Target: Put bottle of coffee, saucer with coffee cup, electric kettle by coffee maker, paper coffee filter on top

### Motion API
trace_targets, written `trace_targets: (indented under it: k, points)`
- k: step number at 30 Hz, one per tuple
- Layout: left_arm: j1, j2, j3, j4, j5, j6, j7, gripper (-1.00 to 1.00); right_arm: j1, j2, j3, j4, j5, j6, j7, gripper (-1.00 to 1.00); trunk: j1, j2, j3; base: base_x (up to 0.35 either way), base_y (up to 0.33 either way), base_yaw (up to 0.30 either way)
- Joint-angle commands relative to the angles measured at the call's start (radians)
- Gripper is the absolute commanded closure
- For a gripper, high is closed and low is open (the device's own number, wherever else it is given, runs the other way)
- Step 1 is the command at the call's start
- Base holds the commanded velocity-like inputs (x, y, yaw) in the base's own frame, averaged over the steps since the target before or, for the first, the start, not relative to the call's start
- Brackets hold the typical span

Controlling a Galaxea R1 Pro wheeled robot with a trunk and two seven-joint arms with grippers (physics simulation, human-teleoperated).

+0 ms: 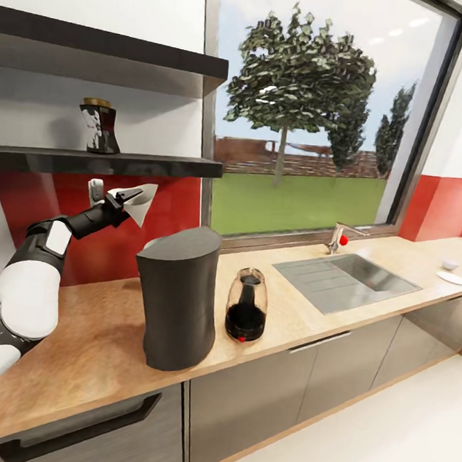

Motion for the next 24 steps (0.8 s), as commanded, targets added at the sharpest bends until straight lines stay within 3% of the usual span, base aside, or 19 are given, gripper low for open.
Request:
trace_targets:
  k: [1,19,24]
  points:
    - [0.0,0.0,0.002,0.001,0.005,0.009,-0.001,1.0,0.0,0.0,0.001,0.001,-0.006,-0.004,0.001,-1.0,0.001,-0.001,0.0,0.238,0.159,0.0]
    - [0.0,0.001,0.002,0.001,0.005,0.008,-0.001,1.0,0.0,0.0,0.0,-0.001,-0.006,-0.005,0.001,-1.0,0.001,-0.001,0.0,0.033,0.087,-0.055]
    - [0.028,0.005,0.004,0.001,0.007,0.011,-0.001,1.0,-0.003,0.001,-0.001,-0.014,-0.005,-0.007,-0.001,-1.0,0.001,-0.001,0.0,0.0,0.0,0.0]
